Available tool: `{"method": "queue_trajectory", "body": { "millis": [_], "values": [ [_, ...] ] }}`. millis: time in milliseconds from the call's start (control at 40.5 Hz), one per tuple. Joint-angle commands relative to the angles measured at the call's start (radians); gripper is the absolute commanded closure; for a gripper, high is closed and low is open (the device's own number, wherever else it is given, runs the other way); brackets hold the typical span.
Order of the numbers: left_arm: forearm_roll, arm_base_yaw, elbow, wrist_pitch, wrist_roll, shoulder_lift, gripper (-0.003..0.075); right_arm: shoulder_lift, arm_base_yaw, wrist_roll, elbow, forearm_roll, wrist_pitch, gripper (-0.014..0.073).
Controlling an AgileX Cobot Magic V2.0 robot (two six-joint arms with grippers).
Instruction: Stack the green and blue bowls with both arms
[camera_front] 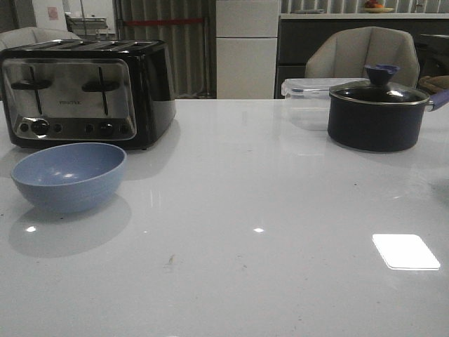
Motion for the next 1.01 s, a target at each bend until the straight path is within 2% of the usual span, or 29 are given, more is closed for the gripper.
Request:
{"method": "queue_trajectory", "body": {
  "millis": [0,173,345,444,617,716,814,987],
  "values": [
    [-0.01,-0.009,-0.031,-0.066,0.0,0.003,0.0158,-0.088,-0.002,-0.049,-0.029,0.047,-0.006,0.0558],
    [-0.01,-0.009,-0.031,-0.07,0.0,0.003,0.0158,-0.193,0.065,-0.112,-0.029,0.103,0.004,0.0558],
    [-0.01,-0.009,-0.031,-0.105,0.0,0.003,0.0158,-0.275,0.254,-0.134,-0.029,0.102,0.035,0.0558],
    [-0.01,-0.009,-0.031,-0.116,0.0,0.003,0.0158,-0.283,0.395,-0.134,-0.033,0.102,0.037,0.0558],
    [-0.01,-0.009,-0.031,-0.118,0.0,0.003,0.0158,-0.243,0.624,-0.127,-0.042,0.088,0.023,0.0549],
    [-0.01,-0.009,-0.031,-0.118,0.0,0.003,0.0158,-0.204,0.736,-0.068,-0.045,0.041,-0.009,0.0549],
    [-0.01,-0.009,-0.031,-0.118,0.0,0.003,0.0158,-0.147,0.818,0.012,-0.063,-0.016,-0.02,0.0549],
    [-0.01,-0.009,-0.031,-0.118,0.0,0.003,0.0158,-0.059,0.871,0.019,-0.106,-0.022,-0.053,0.0549]
  ]
}}
